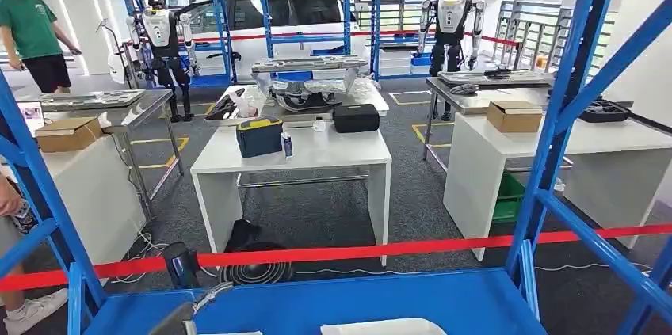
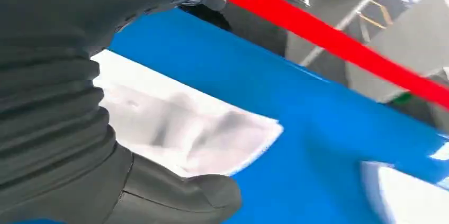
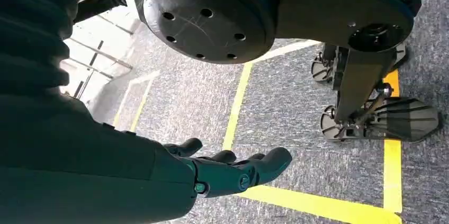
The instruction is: Take the parts from the cabinet and place them on the table.
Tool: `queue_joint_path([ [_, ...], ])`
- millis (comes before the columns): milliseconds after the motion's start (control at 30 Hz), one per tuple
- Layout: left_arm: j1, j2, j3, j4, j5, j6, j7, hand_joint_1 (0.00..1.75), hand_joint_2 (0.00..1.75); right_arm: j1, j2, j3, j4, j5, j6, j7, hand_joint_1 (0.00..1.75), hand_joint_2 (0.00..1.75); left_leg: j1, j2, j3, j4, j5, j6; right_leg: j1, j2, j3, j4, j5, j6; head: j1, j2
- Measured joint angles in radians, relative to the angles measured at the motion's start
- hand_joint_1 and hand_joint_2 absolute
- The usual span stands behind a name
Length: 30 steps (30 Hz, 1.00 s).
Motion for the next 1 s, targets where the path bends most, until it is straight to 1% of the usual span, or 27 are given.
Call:
queue_joint_path([
  [100,0.009,0.016,-0.042,0.005,-0.068,0.066,0.0,0.0,1.75,0.001,0.0,-0.008,0.0,0.0,0.0,0.0,0.0,1.75,0.0,0.0,0.0,0.0,0.0,0.0,0.0,0.0,0.0,0.0,0.0,0.0,0.0,0.0],
  [267,0.015,0.033,-0.077,0.015,-0.116,0.102,0.003,0.0,1.75,0.001,0.0,-0.013,0.0,0.0,0.0,0.0,0.0,1.75,0.0,0.0,0.0,0.0,0.0,0.0,0.0,0.0,0.0,0.0,0.0,0.0,0.0,0.0],
  [533,0.017,0.05,-0.123,0.029,-0.16,0.072,0.006,0.0,1.75,0.001,0.0,-0.015,0.0,0.006,0.0,0.0,0.0,1.75,0.0,0.0,0.0,0.0,0.0,0.0,0.0,0.0,0.0,0.0,0.0,0.0,0.0,0.0],
  [800,0.017,0.058,-0.157,0.051,-0.197,0.061,0.006,0.0,1.75,0.0,0.0,-0.018,0.0,0.006,0.0,0.001,0.0,1.75,0.0,0.0,0.0,0.0,0.0,0.0,0.0,0.0,0.0,0.0,0.0,0.0,0.0,0.0],
  [900,0.017,0.063,-0.169,0.06,-0.211,0.054,0.014,0.0,1.75,0.0,0.0,-0.018,0.0,0.008,0.0,0.002,0.0,1.75,0.0,0.0,0.0,0.0,0.0,0.0,0.0,0.0,0.0,0.0,0.0,0.0,0.0,0.0],
  [967,0.014,0.067,-0.181,0.066,-0.242,0.057,0.031,0.0,1.75,0.0,0.0,-0.019,0.0,0.009,0.0,0.002,0.0,1.75,0.0,0.0,0.001,0.0,0.0,0.0,0.0,0.0,0.0,0.0,0.0,0.0,0.0,0.0],
  [1000,0.012,0.07,-0.19,0.069,-0.264,0.066,0.043,0.14,1.75,0.0,0.0,-0.019,0.0,0.009,0.0,0.003,0.0,1.75,0.0,0.0,0.001,0.0,0.0,0.0,0.0,0.0,0.0,0.0,0.0,0.0,0.0,0.0],
])
